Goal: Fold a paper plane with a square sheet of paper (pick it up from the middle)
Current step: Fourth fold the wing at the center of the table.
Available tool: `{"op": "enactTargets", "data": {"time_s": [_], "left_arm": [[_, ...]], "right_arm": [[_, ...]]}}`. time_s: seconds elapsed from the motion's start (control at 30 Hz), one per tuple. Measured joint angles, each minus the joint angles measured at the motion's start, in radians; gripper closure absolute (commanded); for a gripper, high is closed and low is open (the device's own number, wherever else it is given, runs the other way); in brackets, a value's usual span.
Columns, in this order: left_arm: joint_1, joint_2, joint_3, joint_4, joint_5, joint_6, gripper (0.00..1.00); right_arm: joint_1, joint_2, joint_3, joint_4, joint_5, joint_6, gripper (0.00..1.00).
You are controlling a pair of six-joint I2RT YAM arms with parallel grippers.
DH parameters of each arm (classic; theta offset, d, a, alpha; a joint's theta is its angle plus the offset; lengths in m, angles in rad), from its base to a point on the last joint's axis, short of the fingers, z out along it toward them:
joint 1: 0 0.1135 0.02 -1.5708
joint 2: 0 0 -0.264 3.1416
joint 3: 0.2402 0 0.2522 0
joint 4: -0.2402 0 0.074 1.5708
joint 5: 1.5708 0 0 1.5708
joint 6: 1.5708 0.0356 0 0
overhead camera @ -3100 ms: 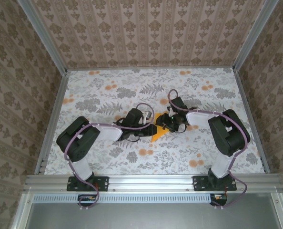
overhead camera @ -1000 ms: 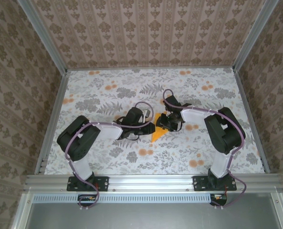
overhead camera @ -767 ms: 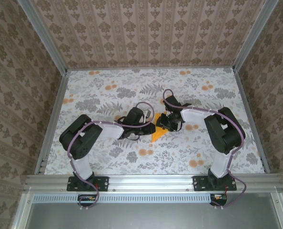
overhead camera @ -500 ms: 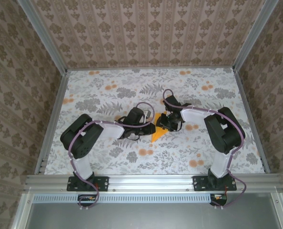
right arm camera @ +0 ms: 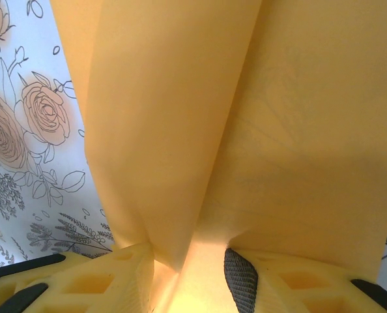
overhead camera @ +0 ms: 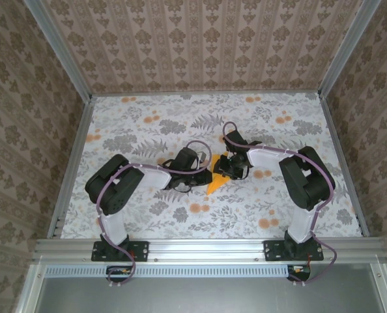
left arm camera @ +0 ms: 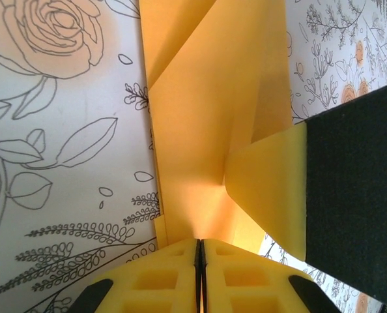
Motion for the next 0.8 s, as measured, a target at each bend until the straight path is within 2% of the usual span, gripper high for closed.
{"op": "enactTargets", "data": {"time_s": [0.2,0.43,0.63,0.8], "left_arm": [[0.0,0.003,0.021,-0.045,-0.007,-0.003,0.92],[-0.001,0.007,0.035,-0.071,-0.007,-0.003,0.94],[-0.001,0.007,0.044,-0.09,-0.007,-0.003,0.95],[-0.001,0.007,0.053,-0.11,-0.007,0.005,0.96]], "right_arm": [[0.0,-0.032,0.0,-0.002,-0.004,-0.008,0.57],[-0.021,-0.117,-0.003,-0.053,-0.031,-0.1,0.59],[-0.038,-0.161,-0.03,0.011,-0.092,-0.153,0.75],[-0.048,-0.146,-0.072,0.074,-0.148,-0.164,0.82]]}}
